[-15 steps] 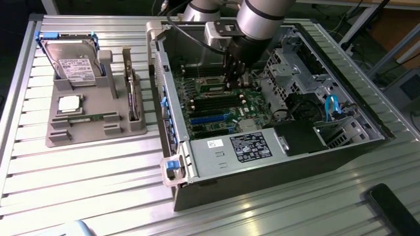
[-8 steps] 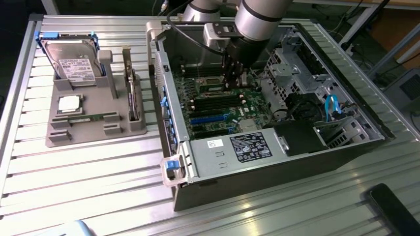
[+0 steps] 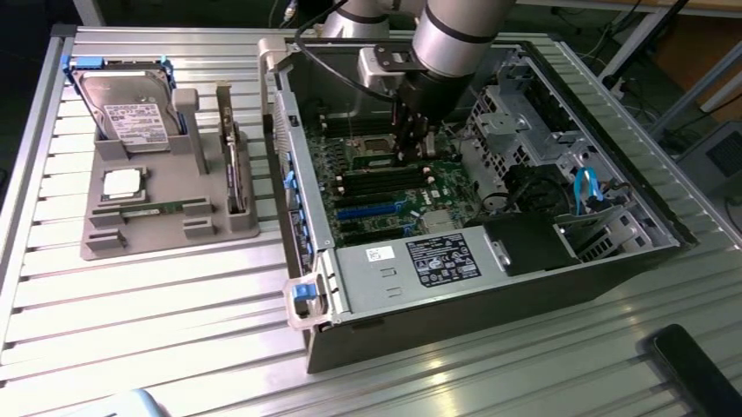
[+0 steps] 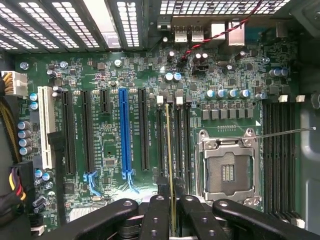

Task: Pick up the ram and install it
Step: 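Pick up the ram and move it above insertion slot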

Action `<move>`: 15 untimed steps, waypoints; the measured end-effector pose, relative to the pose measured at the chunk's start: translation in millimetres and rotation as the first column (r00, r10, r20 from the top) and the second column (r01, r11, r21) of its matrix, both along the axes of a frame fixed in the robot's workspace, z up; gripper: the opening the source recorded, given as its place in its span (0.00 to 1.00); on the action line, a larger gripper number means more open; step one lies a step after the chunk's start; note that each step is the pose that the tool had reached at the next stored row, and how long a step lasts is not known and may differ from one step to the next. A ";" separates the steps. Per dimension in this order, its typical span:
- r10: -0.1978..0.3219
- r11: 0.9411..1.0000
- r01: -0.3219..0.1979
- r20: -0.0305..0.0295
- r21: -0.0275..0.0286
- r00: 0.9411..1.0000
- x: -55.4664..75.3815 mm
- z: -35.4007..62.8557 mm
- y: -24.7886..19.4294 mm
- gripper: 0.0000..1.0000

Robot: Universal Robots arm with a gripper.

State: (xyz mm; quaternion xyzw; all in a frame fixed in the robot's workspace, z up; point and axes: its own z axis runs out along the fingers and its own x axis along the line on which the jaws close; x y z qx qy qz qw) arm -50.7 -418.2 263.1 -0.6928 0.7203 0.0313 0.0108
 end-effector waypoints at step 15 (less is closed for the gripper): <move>0.000 1.000 0.000 0.004 -0.018 1.000 1.5 -14.2 1.6 0.14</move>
